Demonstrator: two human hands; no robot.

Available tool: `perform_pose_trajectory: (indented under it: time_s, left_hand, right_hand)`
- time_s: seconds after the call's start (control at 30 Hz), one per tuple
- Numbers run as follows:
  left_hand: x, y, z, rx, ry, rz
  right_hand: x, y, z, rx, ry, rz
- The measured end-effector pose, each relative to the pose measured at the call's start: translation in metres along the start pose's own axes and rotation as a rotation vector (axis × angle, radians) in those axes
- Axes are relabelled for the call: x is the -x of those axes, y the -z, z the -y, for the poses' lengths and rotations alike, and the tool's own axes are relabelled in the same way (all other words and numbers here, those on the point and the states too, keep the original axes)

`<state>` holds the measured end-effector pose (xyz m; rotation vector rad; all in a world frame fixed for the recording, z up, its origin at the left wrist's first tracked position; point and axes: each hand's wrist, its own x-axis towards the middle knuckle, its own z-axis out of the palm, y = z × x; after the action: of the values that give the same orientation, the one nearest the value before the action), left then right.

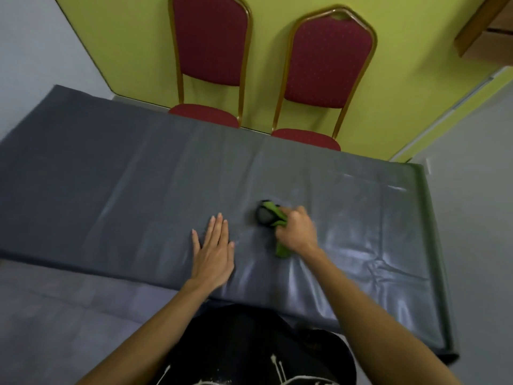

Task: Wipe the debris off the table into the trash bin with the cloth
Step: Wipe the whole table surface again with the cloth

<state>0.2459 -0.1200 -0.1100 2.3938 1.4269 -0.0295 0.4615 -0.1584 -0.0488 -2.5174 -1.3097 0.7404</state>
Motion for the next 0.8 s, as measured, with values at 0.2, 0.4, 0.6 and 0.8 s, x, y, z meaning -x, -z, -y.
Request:
perform_pose_trajectory:
  time_s: [0.2, 0.4, 0.6, 0.8]
  left_hand:
    - [-0.001, 0.012, 0.029, 0.087, -0.021, -0.070]
    - [-0.012, 0.026, 0.074, 0.148, 0.090, -0.216]
    - [-0.011, 0.026, 0.111, 0.068, 0.147, -0.186]
    - [-0.011, 0.025, 0.106, -0.012, 0.187, -0.131]
  right_hand:
    - [-0.027, 0.026, -0.036, -0.133, -0.375, -0.227]
    - [-0.005, -0.048, 0.102, -0.150, -0.050, -0.054]
    - [0.020, -0.076, 0.146, 0.064, 0.340, 0.225]
    - [-0.065, -0.014, 0.070, 0.141, 0.076, -0.054]
